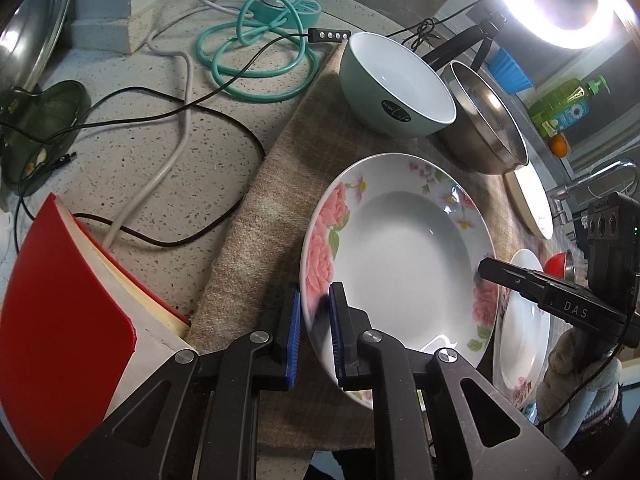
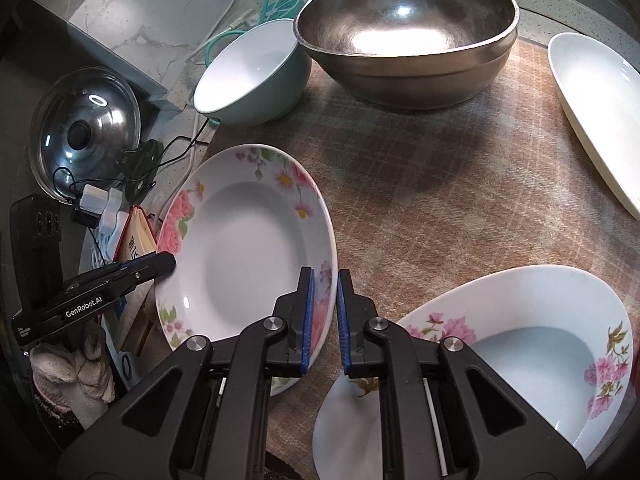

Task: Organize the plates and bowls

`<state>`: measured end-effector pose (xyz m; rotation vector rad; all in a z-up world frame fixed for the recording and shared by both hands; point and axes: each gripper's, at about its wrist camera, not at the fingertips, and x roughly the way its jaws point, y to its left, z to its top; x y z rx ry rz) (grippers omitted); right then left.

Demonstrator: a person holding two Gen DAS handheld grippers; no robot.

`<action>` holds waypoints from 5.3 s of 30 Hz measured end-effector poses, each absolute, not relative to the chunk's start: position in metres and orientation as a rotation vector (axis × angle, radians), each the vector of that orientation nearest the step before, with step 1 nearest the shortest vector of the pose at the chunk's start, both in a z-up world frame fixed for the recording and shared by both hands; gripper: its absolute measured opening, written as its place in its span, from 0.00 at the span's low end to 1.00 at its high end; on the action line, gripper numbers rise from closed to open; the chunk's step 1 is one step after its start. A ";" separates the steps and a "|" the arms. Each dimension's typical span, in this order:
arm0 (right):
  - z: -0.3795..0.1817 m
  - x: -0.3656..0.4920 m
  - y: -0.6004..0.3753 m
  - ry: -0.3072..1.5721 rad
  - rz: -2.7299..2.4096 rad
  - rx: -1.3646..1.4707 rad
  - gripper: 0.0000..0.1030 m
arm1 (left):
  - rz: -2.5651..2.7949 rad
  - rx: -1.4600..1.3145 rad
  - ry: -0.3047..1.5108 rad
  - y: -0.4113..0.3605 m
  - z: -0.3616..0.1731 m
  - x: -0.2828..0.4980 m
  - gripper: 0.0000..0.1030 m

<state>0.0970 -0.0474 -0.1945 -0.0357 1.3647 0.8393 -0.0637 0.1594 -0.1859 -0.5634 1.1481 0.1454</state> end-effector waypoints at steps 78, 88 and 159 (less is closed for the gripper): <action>-0.179 0.062 -0.265 1.373 0.411 0.206 0.12 | -0.279 -0.229 1.253 -0.021 -0.170 0.001 0.12; -0.179 0.063 -0.259 1.371 0.412 0.163 0.14 | -0.267 -0.225 1.260 -0.023 -0.172 0.004 0.12; -0.136 0.256 -0.312 1.228 0.481 0.343 0.34 | -0.188 -0.379 1.137 -0.038 -0.157 0.142 0.13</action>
